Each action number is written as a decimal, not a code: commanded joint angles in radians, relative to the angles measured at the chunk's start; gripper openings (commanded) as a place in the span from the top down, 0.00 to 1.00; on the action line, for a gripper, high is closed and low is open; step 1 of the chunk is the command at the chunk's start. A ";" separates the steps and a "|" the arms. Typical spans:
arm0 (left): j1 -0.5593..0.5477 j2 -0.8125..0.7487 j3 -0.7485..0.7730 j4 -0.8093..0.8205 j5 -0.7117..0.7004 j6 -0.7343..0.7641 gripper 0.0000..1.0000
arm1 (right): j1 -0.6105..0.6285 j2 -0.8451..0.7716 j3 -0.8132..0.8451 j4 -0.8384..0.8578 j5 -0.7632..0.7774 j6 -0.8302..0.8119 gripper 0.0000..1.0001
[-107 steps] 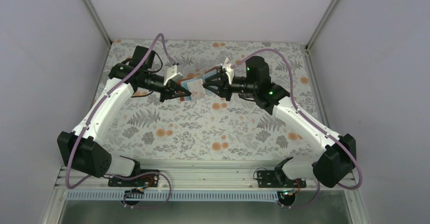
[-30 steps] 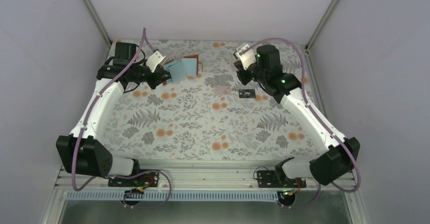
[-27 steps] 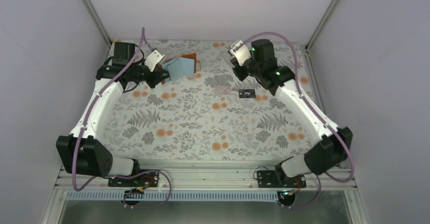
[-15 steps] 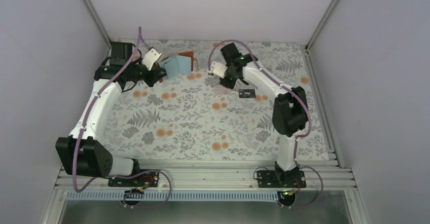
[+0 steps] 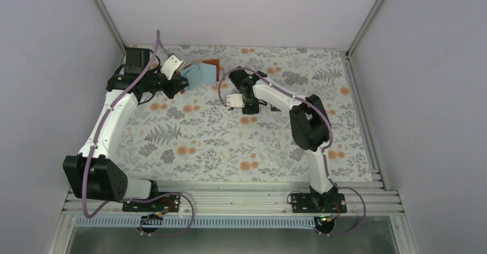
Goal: Take the credit cards out of the card holder
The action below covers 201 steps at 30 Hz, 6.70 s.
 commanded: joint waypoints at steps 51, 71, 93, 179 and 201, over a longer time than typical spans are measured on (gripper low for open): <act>0.005 -0.039 -0.013 0.013 0.071 0.004 0.98 | -0.015 -0.021 -0.032 0.023 -0.017 -0.095 0.91; 0.004 -0.041 -0.016 0.004 0.090 0.018 0.98 | -0.068 -0.017 -0.037 0.126 0.040 -0.087 0.79; 0.005 -0.029 -0.023 0.025 0.084 -0.005 0.98 | -0.058 -0.821 -0.457 1.055 -0.412 0.509 0.37; -0.242 0.078 -0.024 0.136 -0.865 -0.046 0.98 | 0.023 -0.630 -0.572 1.439 -0.870 1.450 0.76; -0.166 0.088 0.101 0.040 -0.016 -0.208 0.98 | 0.148 -0.482 -0.544 1.294 -0.733 1.429 0.87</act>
